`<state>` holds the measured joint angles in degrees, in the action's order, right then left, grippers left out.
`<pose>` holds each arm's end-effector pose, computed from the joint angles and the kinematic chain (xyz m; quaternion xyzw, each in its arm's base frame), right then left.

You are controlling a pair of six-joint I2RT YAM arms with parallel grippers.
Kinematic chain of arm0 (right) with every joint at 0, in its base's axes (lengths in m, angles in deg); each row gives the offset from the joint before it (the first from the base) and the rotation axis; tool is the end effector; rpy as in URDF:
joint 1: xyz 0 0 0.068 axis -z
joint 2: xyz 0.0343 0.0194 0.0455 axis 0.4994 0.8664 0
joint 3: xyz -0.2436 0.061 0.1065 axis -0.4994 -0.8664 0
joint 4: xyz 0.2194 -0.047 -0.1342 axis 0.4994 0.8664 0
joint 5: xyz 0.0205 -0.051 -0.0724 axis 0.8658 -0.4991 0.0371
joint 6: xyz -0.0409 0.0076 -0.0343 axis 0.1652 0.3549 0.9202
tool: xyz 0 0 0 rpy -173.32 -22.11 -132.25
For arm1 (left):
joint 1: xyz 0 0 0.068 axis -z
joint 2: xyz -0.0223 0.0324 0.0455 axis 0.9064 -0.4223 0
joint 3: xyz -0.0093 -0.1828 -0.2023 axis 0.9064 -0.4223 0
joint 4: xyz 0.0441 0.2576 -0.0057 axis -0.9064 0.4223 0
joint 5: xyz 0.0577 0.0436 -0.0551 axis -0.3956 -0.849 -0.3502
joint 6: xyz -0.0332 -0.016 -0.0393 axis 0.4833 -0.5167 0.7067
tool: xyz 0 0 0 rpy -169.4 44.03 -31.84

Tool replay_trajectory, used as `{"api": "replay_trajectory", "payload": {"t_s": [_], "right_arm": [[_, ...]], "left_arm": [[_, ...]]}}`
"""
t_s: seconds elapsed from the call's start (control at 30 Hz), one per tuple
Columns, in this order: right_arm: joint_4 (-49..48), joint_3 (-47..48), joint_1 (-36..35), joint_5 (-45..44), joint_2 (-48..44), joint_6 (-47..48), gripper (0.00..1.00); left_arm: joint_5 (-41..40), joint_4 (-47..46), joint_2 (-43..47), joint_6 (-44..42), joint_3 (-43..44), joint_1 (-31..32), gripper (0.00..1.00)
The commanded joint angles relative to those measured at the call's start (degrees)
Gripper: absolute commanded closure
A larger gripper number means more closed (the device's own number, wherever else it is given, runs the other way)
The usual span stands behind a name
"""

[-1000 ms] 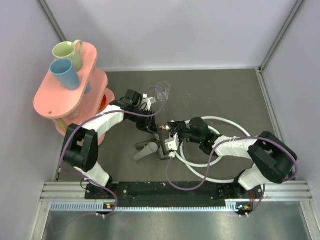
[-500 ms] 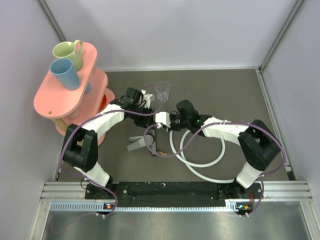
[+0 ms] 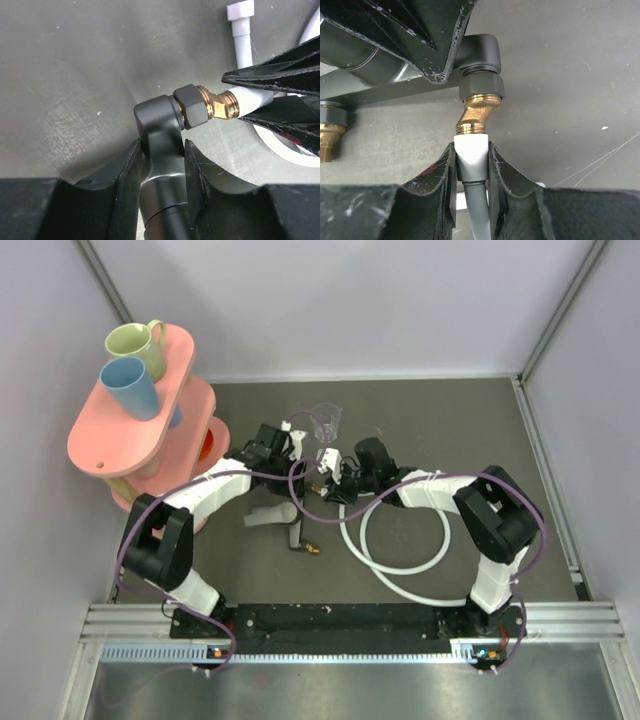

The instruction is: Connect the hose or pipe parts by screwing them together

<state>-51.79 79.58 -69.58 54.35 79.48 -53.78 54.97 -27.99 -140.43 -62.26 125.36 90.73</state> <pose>0.2800 0.2560 0.1753 -0.5662 0.6559 0.2924 0.4046 0.2879 -0.1481 0.2159 0.1740 0.9353 -0.1958 0.2380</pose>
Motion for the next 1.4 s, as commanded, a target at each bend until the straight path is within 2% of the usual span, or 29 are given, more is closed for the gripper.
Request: {"api": "replay_trajectory", "payload": {"t_s": [0.0, 0.03, 0.1, 0.13, 0.3, 0.33, 0.5, 0.53, 0.67, 0.73, 0.8, 0.83, 0.9, 0.93, 1.0, 1.03, 1.17, 1.27, 1.37], "right_arm": [[-17.3, 0.1, -1.3, 2.9, -0.2, -2.2, 0.85], [-20.5, -1.6, -1.4, 2.1, -0.2, -0.6, 0.76], [-23.0, -2.8, -1.6, 1.0, -0.1, -0.1, 0.69], [-23.8, -2.8, -1.5, 0.3, 0.1, -0.3, 0.6], [-22.7, -1.7, -1.7, -0.5, 0.9, -0.9, 0.46], [-22.2, -1.7, -1.6, -0.6, 0.5, -0.6, 0.38], [-22.0, -6.8, -1.9, 2.3, -6.3, -0.9, 0.28], [-21.7, -8.9, -2.1, 2.8, -7.6, -1.6, 0.03], [-20.9, -14.0, -4.5, -0.4, -16.1, -5.8, 0.01], [-15.8, -14.1, -5.5, -5.6, -20.6, -11.9, 0.01], [-9.5, -10.1, -5.5, -12.6, -23.0, -19.0, 0.01], [1.4, -7.8, -5.5, -14.9, -24.6, -25.7, 0.01], [12.0, -2.2, -5.6, -17.4, -26.0, -31.2, 0.01], [14.3, -2.5, -5.6, -18.1, -27.1, -37.4, 0.01], [14.5, -5.2, -5.6, -18.0, -32.5, -41.9, 0.01], [15.6, -6.0, -5.6, -19.0, -34.9, -44.5, 0.01], [24.8, -5.9, -5.7, -28.0, -45.7, -46.8, 0.01], [33.0, -3.0, -5.8, -37.8, -50.5, -47.1, 0.01], [37.7, -1.6, -5.7, -42.0, -55.3, -48.0, 0.01]], "left_arm": [[-1.8, -3.3, -2.5, -0.5, 4.3, 0.7, 1.0], [-2.1, -3.0, -3.7, -0.2, 4.9, 0.1, 1.0], [-3.0, -1.6, -4.9, 0.4, 6.8, -0.4, 1.0], [-4.1, -0.9, -5.6, 0.5, 7.6, -0.7, 1.0], [-7.2, 3.5, -10.7, 0.2, 12.8, -1.6, 1.0], [-7.4, 3.7, -11.3, 0.2, 13.1, -1.8, 1.0], [-9.0, 4.0, -11.7, 1.1, 13.4, -2.4, 1.0], [-9.3, 4.2, -12.2, 1.8, 13.8, -2.7, 1.0], [-9.7, 6.1, -14.0, 3.4, 15.8, -3.7, 1.0], [-10.9, 7.6, -14.4, 4.3, 17.2, -3.8, 1.0], [-11.1, 8.5, -14.4, 4.7, 18.4, -3.9, 0.89], [-10.8, 9.0, -13.8, 4.8, 19.0, -3.9, 0.74], [-9.4, 9.9, -12.9, 4.3, 21.0, -3.9, 0.66], [-7.9, 10.3, -11.8, 4.3, 21.7, -3.9, 0.41], [-6.6, 11.6, -10.0, 4.3, 23.9, -3.9, 0.25], [-5.9, 11.8, -9.2, 4.5, 24.4, -3.9, 0.01], [-1.7, 12.2, -4.3, 5.8, 26.1, -3.9, 0.01], [5.0, 11.3, 1.8, 7.1, 25.5, -3.9, 0.01], [12.3, 4.6, 12.0, 8.4, 19.2, -3.8, 0.01]]}}
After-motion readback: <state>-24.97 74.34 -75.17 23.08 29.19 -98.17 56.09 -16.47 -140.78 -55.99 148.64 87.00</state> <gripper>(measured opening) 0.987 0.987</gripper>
